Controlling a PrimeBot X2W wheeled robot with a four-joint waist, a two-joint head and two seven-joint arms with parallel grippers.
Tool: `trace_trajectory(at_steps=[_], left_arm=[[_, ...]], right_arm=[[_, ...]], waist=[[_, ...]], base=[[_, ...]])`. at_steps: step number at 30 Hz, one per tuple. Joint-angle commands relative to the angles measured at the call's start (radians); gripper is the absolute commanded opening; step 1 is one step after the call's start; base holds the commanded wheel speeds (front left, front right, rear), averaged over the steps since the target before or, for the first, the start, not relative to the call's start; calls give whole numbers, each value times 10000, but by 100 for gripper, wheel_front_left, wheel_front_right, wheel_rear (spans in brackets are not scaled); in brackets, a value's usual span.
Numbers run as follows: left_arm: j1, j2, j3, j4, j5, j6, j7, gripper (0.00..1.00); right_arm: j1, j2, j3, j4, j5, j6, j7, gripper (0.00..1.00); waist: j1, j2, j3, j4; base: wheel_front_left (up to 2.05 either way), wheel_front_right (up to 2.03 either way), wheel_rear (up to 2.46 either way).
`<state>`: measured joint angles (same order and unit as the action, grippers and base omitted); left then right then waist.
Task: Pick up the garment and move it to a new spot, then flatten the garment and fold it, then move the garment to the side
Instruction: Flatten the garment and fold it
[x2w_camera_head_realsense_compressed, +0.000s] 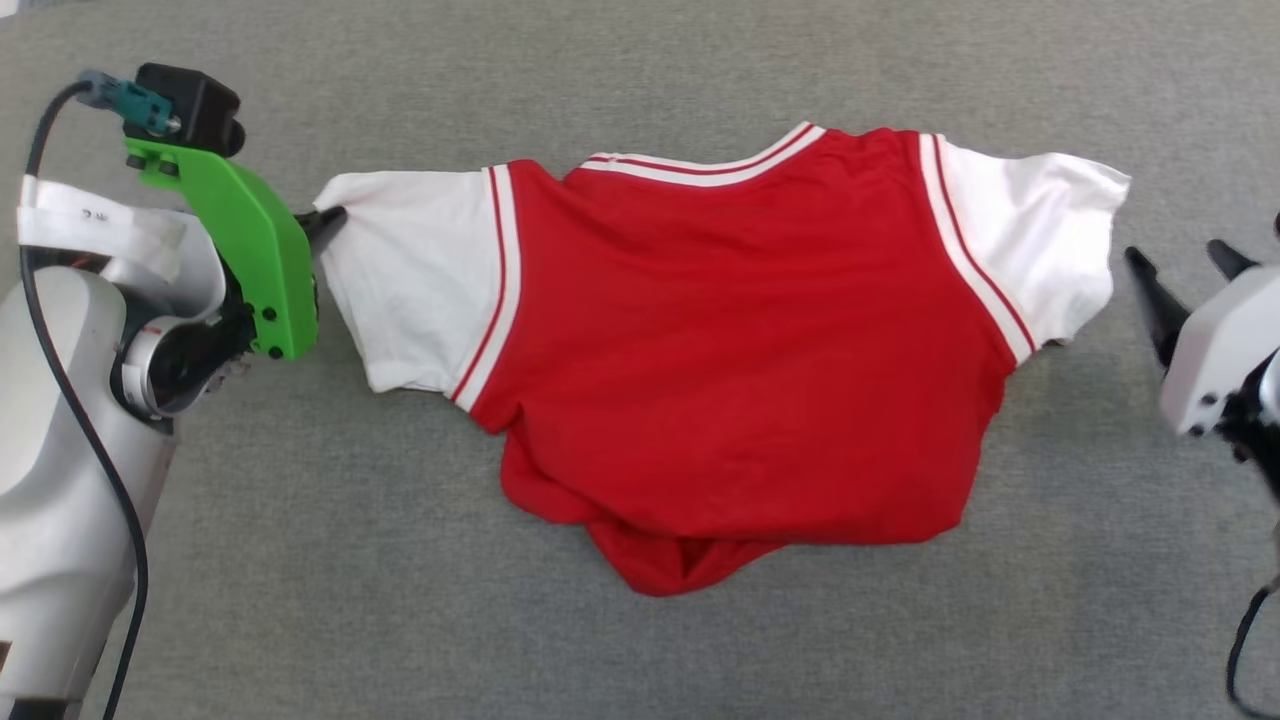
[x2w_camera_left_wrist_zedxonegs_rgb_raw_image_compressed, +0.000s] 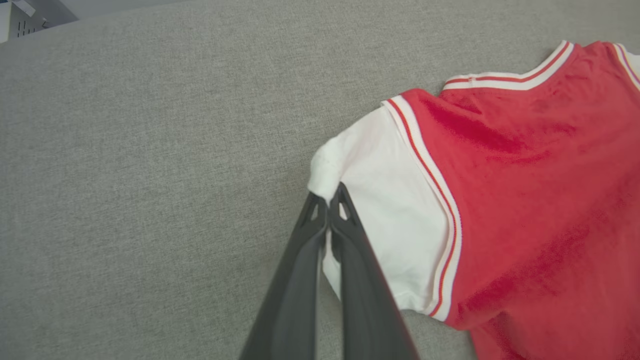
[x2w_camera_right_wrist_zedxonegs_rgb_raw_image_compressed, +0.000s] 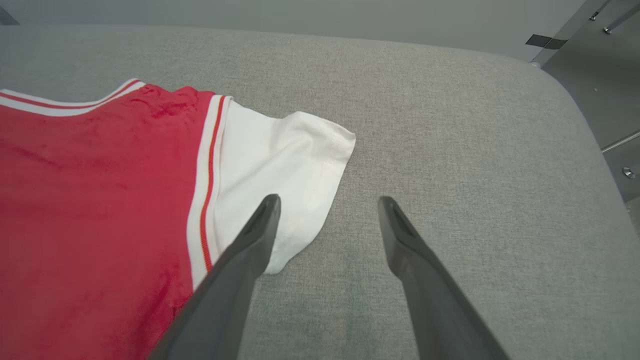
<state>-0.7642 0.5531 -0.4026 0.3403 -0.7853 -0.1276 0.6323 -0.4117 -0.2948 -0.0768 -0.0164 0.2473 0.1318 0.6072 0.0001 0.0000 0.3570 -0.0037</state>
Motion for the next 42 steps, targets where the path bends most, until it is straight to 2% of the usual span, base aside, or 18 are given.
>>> trace_trajectory(at_steps=[1, 5, 12, 20, 27, 32, 33, 34, 35, 42], left_arm=[[265, 142, 39, -405, -46, 23, 75, 0], [696, 417, 77, -1752, 5, 234, 141, 0], [1155, 602, 28, -3319, 199, 563, 129, 0], [1288, 567, -98, -4214, 353, 581, -94, 0], [1195, 431, -247, -4482, 437, 563, -209, 0], [1122, 400, -306, -4421, 461, 540, -249, 0], [1106, 399, -306, -4385, 471, 544, -261, 0], [1090, 397, -311, -4332, 491, 551, -280, 0], [1081, 391, -321, -4284, 506, 550, -299, 0], [1190, 346, -251, -3787, 530, 606, -636, 0]], right_arm=[[-458, -189, -57, 151, 134, -11, 696, 100], [-1561, -758, -14, 660, 311, -11, 2432, 100], [-2951, -1627, 376, 2165, 227, -11, 3374, 100], [-3693, -1998, 1151, 3431, 446, -11, 3423, 100], [-3721, -2282, 1851, 4125, 553, -11, 2979, 100], [-3541, -2378, 2422, 4437, 989, -11, 3089, 100], [-3507, -2417, 2539, 4469, 1075, -11, 3124, 92], [-3467, -2468, 2675, 4499, 1186, -11, 3139, 15], [-3433, -2508, 2785, 4517, 1283, -11, 3131, 0], [-3415, -2799, 3075, 4511, 1682, -11, 2033, 0]], waist=[[-1, 0, 95, 321], [-1, 0, 379, 634], [-1, 0, 828, 1195], [-1, 0, 1164, 1521], [-1, 0, 1412, 1711], [-1, 0, 1514, 1777], [-1, 0, 1514, 1780], [-1, 0, 1497, 1781], [-1, 0, 1468, 1780], [-1, 0, 1010, 1622]], base=[[0, 0, 0], [0, 0, 0], [0, 0, 0], [0, 0, 0], [0, 0, 0], [0, 0, 0], [0, 0, 0], [0, 0, 0], [0, 0, 0], [0, 0, 0]])
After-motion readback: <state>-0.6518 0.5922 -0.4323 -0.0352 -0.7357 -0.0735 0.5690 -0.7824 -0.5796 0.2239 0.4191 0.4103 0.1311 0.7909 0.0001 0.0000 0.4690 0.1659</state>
